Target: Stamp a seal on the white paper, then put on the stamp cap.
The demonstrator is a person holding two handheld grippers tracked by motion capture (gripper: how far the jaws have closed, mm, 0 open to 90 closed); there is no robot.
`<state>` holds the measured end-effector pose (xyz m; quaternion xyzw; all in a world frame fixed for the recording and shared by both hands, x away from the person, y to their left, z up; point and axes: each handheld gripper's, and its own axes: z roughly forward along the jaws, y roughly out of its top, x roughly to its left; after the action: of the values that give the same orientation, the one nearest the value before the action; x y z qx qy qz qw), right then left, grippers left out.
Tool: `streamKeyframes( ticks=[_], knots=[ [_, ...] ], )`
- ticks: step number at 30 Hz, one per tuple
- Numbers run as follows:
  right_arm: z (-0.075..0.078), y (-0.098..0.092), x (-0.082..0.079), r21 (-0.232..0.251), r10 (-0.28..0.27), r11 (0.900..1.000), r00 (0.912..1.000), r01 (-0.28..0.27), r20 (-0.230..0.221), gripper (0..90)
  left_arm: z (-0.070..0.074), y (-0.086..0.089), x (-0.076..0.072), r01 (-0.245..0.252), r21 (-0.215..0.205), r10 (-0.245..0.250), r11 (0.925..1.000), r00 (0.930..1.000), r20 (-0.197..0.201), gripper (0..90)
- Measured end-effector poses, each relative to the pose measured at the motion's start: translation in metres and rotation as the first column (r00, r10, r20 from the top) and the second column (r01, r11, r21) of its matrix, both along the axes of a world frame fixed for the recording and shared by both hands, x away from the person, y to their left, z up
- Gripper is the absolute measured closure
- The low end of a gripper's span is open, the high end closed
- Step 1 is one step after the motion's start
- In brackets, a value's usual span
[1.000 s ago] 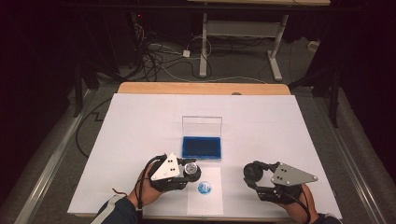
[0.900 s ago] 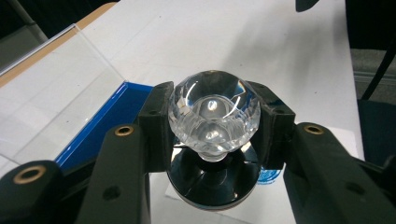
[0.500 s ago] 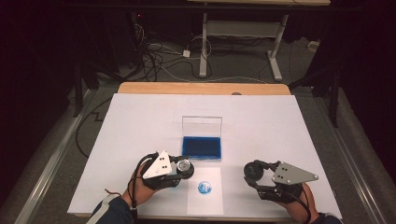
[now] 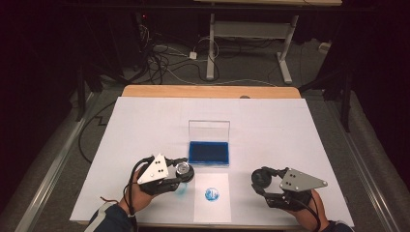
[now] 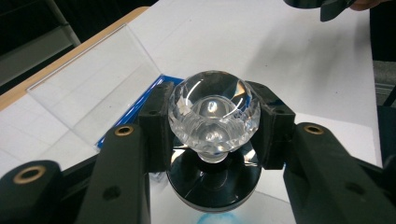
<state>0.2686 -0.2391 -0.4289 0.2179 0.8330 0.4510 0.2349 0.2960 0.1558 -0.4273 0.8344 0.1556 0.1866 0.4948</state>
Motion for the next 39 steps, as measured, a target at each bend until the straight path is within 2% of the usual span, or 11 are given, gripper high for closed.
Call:
streamKeyframes(
  ticks=[19,29,39],
  knots=[
    [-0.002,0.005,0.003,-0.005,0.008,1.0,0.9999,-0.008,-0.007,38.1,0.004,0.016,0.003,-0.045,-0.031,0.045,0.9985,0.999,0.003,54.0],
    [-0.006,0.013,0.005,-0.021,0.024,0.999,0.9995,-0.024,-0.023,38.1,0.009,0.017,0.004,-0.041,-0.067,0.042,0.9969,0.999,0.014,54.1],
    [-0.011,0.028,0.014,-0.039,0.045,0.998,0.9979,-0.047,-0.047,38.1,0.017,0.014,0.002,-0.024,-0.108,0.026,0.9938,0.9994,0.024,54.0]
  ],
)
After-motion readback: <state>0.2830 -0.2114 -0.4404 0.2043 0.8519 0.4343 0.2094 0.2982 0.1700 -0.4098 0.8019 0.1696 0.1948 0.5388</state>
